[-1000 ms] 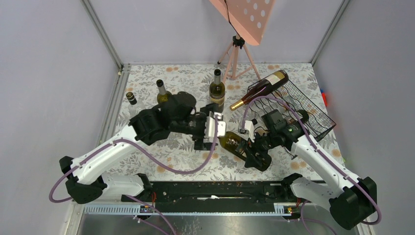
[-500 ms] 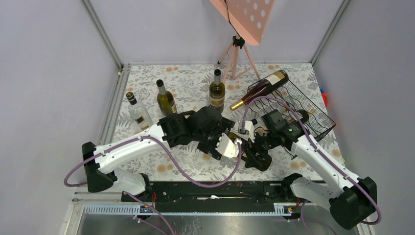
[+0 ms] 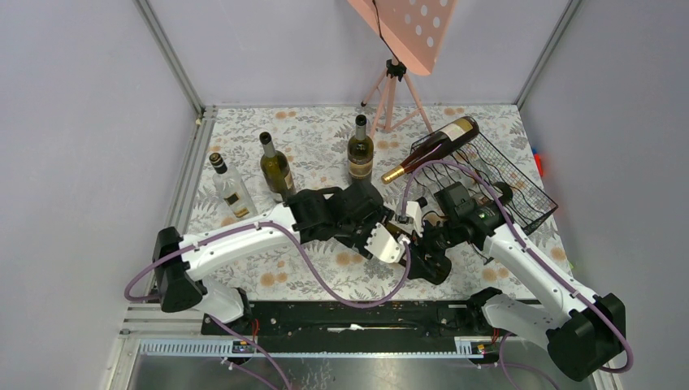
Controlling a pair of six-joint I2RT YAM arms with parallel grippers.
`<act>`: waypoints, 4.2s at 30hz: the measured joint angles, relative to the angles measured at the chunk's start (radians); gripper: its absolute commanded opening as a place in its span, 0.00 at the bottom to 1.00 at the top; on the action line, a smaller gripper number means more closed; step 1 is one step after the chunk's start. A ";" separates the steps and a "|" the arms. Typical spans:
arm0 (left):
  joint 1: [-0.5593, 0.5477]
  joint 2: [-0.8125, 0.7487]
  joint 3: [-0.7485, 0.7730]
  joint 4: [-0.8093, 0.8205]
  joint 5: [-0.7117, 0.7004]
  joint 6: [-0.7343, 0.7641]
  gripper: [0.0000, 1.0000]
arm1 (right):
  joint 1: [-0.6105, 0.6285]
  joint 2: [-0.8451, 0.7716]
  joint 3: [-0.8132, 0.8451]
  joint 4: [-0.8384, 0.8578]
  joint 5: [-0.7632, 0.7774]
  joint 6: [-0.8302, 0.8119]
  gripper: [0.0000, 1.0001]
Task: Put the wine bottle on the wine rack
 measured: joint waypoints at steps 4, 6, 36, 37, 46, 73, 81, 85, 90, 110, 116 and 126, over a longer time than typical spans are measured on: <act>0.000 0.035 0.000 0.004 -0.036 0.007 0.57 | 0.000 0.000 0.000 0.000 0.000 -0.004 0.00; 0.000 0.050 0.000 0.003 -0.052 0.009 0.50 | 0.000 0.000 0.000 0.000 0.002 -0.005 0.00; 0.023 0.040 -0.120 -0.053 -0.061 -0.132 0.00 | -0.003 -0.129 0.018 0.012 0.165 0.001 1.00; 0.035 0.034 -0.132 -0.062 -0.053 -0.142 0.00 | -0.003 -0.158 0.018 0.013 0.195 0.001 0.99; 0.084 -0.020 -0.232 -0.011 0.052 -0.317 0.00 | -0.021 -0.330 0.010 0.069 0.454 0.063 1.00; 0.049 0.350 0.047 0.125 0.425 -0.893 0.00 | -0.323 -0.267 0.043 0.289 0.678 0.309 1.00; 0.035 0.422 0.092 0.165 0.454 -0.971 0.00 | -0.326 -0.359 0.011 0.338 0.655 0.318 1.00; 0.034 0.449 0.092 0.176 0.459 -1.009 0.00 | -0.327 -0.389 0.008 0.343 0.655 0.317 0.98; 0.034 0.474 0.092 0.208 0.459 -1.047 0.00 | -0.327 -0.396 0.008 0.343 0.647 0.317 0.98; 0.019 0.581 0.094 0.435 0.499 -1.245 0.00 | -0.330 -0.391 -0.001 0.343 0.629 0.315 0.98; -0.009 0.614 0.130 0.469 0.453 -1.320 0.00 | -0.331 -0.393 -0.001 0.343 0.666 0.316 1.00; -0.026 0.699 0.253 0.468 0.401 -1.386 0.00 | -0.399 -0.360 0.062 0.333 0.780 0.373 1.00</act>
